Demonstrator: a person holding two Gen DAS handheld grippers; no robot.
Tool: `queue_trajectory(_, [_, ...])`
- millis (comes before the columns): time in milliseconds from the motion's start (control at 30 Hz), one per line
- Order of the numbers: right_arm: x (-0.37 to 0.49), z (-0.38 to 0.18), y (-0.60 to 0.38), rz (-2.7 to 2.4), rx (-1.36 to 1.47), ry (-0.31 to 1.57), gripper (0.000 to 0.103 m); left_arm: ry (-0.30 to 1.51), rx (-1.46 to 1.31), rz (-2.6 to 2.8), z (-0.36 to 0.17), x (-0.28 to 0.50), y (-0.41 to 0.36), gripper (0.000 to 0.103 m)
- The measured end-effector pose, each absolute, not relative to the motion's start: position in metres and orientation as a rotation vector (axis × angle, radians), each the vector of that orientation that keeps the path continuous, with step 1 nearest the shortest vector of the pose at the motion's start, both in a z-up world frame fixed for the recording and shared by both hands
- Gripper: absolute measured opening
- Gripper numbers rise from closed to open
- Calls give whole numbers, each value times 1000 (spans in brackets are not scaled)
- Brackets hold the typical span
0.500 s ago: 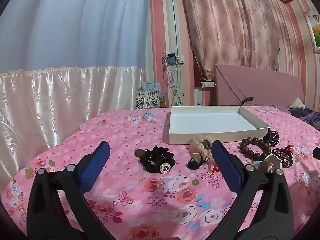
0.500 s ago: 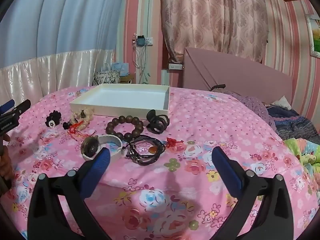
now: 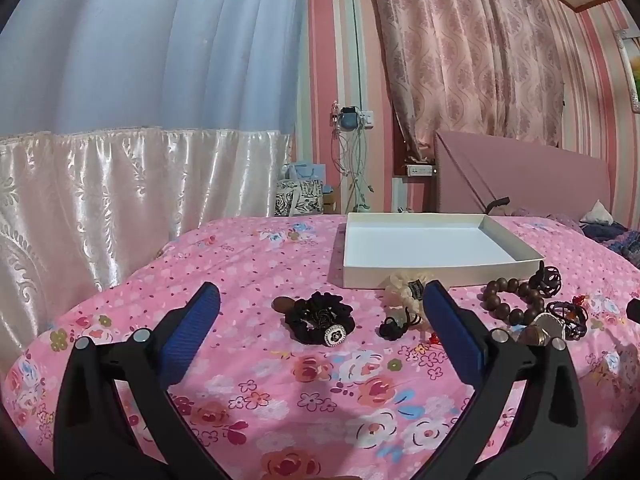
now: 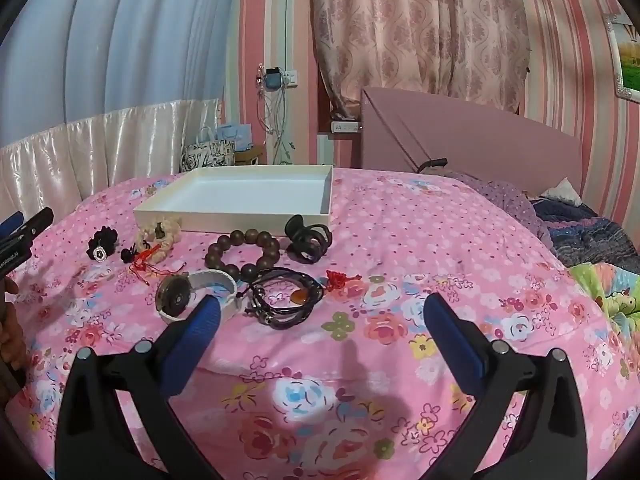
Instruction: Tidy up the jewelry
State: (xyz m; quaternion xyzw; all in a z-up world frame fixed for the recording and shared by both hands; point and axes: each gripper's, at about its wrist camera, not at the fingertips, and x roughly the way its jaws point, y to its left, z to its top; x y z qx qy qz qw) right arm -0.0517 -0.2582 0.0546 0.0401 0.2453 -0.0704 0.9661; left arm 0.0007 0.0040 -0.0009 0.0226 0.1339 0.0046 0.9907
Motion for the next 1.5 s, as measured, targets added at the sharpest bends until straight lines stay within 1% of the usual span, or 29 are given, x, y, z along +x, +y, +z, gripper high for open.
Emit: queue_trajectory(1500, [-52,54,-256,-144,81,499,101,258,44,11,-2,-1,6,100])
